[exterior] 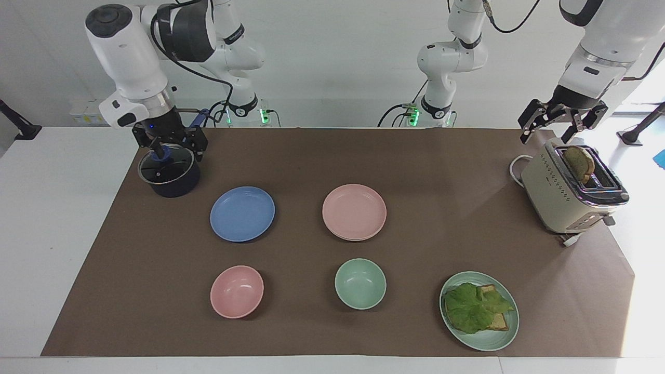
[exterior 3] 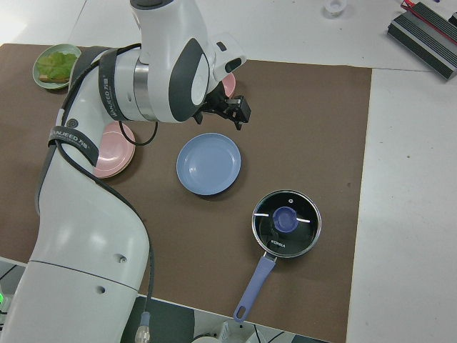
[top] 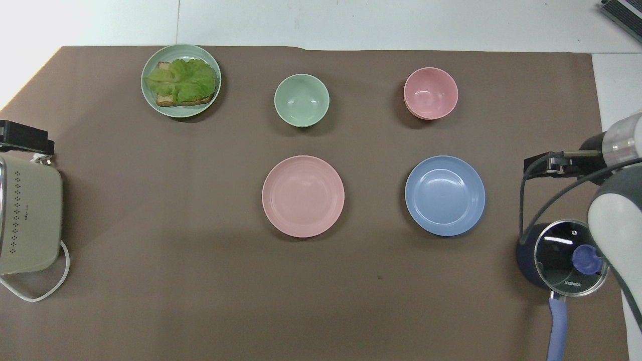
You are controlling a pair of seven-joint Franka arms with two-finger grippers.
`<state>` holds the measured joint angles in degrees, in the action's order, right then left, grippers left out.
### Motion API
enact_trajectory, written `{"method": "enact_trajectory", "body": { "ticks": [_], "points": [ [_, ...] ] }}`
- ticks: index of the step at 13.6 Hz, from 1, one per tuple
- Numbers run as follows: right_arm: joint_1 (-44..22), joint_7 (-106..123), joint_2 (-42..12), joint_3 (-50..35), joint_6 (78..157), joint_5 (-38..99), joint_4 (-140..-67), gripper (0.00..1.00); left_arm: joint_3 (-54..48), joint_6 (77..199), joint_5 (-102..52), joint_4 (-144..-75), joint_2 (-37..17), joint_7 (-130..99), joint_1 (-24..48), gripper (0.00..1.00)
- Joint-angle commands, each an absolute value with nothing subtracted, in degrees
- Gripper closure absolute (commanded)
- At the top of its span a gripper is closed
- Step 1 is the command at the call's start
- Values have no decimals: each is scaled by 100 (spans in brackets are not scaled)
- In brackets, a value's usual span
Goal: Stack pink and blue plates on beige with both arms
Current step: 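Reach the right gripper to the rim of the blue plate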
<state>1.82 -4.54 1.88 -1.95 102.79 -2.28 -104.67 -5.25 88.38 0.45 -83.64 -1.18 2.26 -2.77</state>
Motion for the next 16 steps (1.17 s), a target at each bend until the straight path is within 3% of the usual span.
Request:
{"method": "enact_trajectory", "body": {
  "ticks": [1,5,11,16],
  "points": [
    [220,-492,273,-220,10984,-237,-11213,0,-589,8666,105,-8350,-44,308,-343,0],
    [228,-422,79,-220,11916,-237,-12022,0,-571,8675,114,-8350,-44,308,-387,0],
    [281,-290,-439,-229,12848,-141,-12497,0,-580,8675,106,-8350,-44,308,-387,0],
    [413,-141,-887,-229,13455,-44,-12577,18,-580,8675,114,-8350,-44,308,-378,0]
  ]
}}
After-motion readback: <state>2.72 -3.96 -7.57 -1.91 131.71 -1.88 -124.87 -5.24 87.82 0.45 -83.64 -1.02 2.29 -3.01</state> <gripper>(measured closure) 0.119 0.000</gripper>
